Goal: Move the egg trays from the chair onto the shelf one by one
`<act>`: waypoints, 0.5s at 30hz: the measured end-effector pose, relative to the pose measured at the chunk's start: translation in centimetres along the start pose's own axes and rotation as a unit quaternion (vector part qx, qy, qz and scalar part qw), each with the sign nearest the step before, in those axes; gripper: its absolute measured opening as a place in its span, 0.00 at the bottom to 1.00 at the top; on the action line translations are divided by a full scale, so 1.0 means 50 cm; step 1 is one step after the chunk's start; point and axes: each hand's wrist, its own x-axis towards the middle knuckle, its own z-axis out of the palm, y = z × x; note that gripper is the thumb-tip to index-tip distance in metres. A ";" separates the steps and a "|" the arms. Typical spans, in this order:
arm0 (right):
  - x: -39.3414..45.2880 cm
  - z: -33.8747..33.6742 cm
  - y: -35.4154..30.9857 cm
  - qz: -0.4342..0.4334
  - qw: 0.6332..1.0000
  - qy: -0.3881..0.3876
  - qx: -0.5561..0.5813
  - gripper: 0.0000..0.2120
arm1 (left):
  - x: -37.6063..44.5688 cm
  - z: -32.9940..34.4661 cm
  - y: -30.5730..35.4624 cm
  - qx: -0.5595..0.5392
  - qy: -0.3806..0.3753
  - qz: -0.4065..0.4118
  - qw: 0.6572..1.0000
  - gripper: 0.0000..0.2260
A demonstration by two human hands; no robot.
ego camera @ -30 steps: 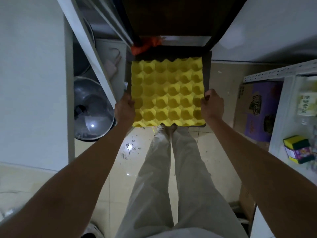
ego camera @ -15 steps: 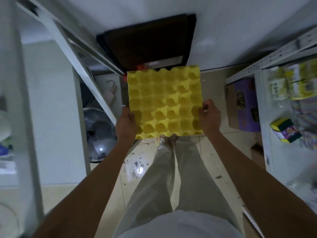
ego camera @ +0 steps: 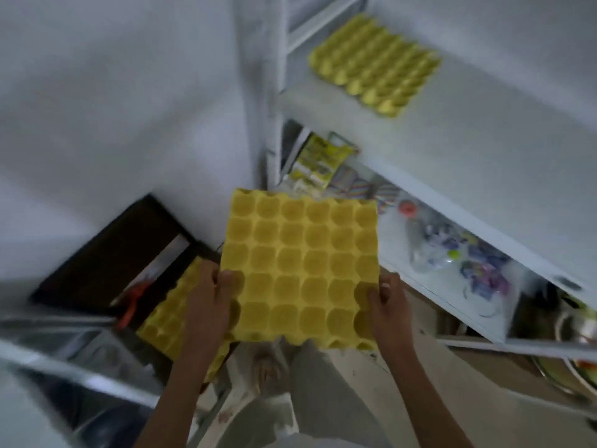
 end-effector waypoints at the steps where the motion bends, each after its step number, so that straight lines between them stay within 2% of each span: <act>1: -0.031 -0.036 0.019 0.019 1.000 0.023 -0.003 0.10 | -0.006 0.007 0.030 -0.002 -0.030 0.027 0.999 0.06; 5: -0.130 -0.157 0.091 0.101 0.987 0.114 0.055 0.06 | -0.041 0.075 0.140 -0.004 -0.144 0.074 0.987 0.06; 7: -0.156 -0.210 0.119 0.129 0.976 0.151 0.087 0.05 | -0.062 0.117 0.192 0.005 -0.152 0.114 0.982 0.10; 10: -0.160 -0.281 0.141 0.151 0.969 0.156 0.116 0.04 | -0.092 0.154 0.265 0.007 -0.166 0.113 0.979 0.11; 15: -0.162 -0.360 0.173 0.101 0.975 0.162 0.117 0.05 | -0.142 0.173 0.347 0.024 -0.166 0.128 0.977 0.12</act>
